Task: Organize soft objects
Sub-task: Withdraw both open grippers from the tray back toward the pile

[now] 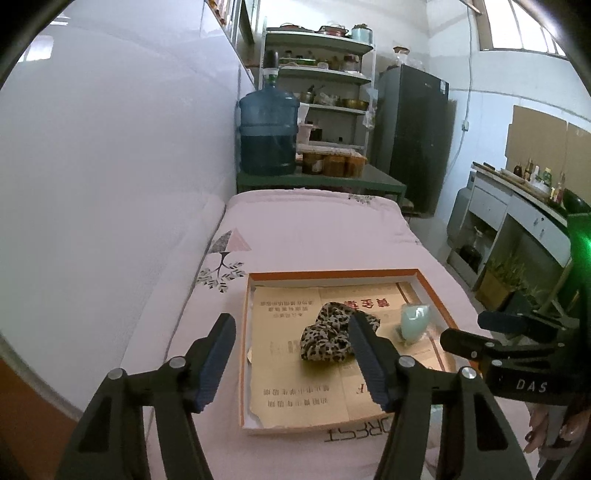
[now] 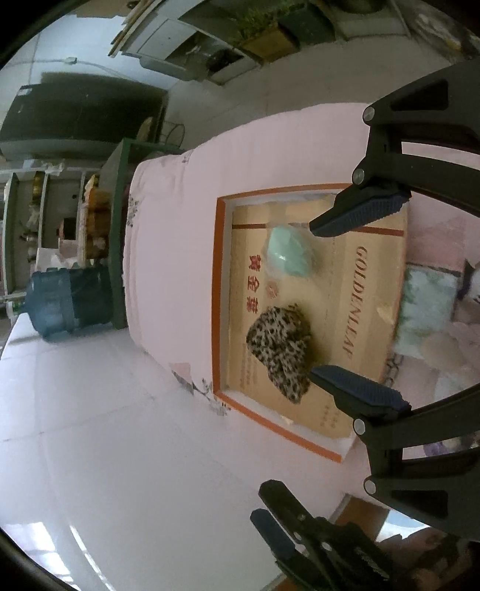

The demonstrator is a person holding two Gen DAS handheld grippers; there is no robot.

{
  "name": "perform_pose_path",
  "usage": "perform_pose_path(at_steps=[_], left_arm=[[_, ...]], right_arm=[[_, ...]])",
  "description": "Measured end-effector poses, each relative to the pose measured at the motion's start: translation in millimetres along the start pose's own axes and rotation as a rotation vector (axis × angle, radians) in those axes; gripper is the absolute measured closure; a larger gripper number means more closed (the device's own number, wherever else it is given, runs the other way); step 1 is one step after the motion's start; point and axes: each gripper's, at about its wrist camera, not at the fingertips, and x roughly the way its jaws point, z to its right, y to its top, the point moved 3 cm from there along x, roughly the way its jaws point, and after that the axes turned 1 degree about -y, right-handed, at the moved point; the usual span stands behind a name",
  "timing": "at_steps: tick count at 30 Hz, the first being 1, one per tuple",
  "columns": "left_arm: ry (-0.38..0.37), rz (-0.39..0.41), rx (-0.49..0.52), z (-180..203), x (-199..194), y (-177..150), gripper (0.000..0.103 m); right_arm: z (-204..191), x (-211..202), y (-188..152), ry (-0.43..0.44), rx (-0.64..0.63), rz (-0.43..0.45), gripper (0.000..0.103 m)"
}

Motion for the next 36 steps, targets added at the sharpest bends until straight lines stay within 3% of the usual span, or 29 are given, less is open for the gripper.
perform_pose_path(at_steps=[23, 36], left_arm=[[-0.001, 0.038, 0.002, -6.6, -60.9, -26.3, 0.043], [-0.034, 0.043, 0.02, -9.0, -90.8, -56.2, 0.043]], right_arm=[[-29.1, -85.8, -80.1, -0.086, 0.002, 0.115, 0.029], [-23.5, -103.9, -121.6, -0.109, 0.032, 0.103, 0.03]])
